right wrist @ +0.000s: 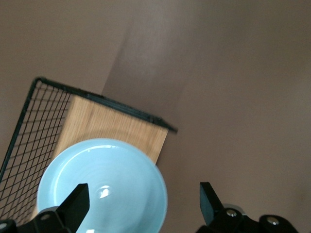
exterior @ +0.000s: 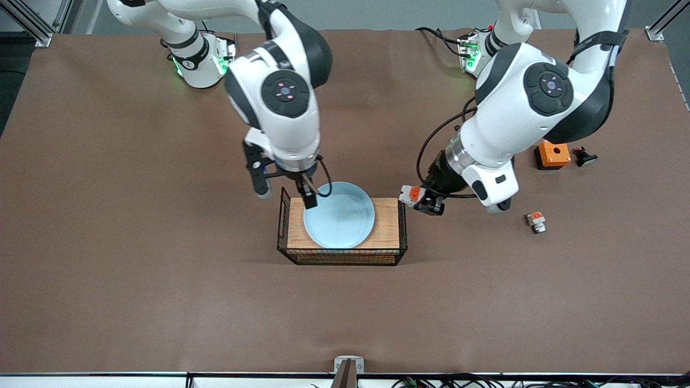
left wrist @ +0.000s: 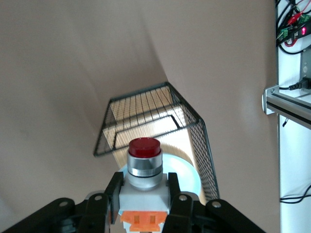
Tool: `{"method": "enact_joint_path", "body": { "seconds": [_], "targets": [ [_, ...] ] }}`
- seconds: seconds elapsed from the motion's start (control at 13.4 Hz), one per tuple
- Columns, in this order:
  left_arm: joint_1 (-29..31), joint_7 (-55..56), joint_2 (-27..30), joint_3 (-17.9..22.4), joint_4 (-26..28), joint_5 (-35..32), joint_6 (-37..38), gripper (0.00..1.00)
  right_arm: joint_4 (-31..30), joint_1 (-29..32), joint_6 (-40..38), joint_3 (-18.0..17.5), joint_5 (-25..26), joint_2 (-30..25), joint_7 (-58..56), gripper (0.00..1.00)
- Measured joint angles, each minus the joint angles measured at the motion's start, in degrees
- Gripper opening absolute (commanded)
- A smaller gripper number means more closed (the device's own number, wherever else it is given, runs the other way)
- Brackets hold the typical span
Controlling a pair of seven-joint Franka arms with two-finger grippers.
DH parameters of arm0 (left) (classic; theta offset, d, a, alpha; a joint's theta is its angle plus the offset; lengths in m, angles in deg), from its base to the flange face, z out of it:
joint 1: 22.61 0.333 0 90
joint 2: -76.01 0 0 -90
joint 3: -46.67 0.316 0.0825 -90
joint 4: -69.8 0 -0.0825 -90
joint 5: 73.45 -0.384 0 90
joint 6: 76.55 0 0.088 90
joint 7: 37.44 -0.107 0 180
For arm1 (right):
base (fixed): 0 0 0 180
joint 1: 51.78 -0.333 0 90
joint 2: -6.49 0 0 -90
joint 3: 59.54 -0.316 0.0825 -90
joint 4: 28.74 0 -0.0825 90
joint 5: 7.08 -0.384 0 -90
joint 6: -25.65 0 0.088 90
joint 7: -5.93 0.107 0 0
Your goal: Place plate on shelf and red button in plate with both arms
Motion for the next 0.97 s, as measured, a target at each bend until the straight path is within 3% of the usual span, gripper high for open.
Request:
{"method": "enact_joint_path", "body": {
  "seconds": [0.52,0.97],
  "targets": [
    [-7.10,12.38,-6.02,0.18,-3.15,0.00,-7.13,0.25,0.23,12.89,-13.05,0.38,-0.40,-6.81,-40.39,1.00],
    [-9.74,14.42,-10.80,0.35,-5.03,0.00,-13.11,0.25,-3.53,26.28,-16.72,0.67,-0.45,-12.66,-72.39,1.00]
  ]
}}
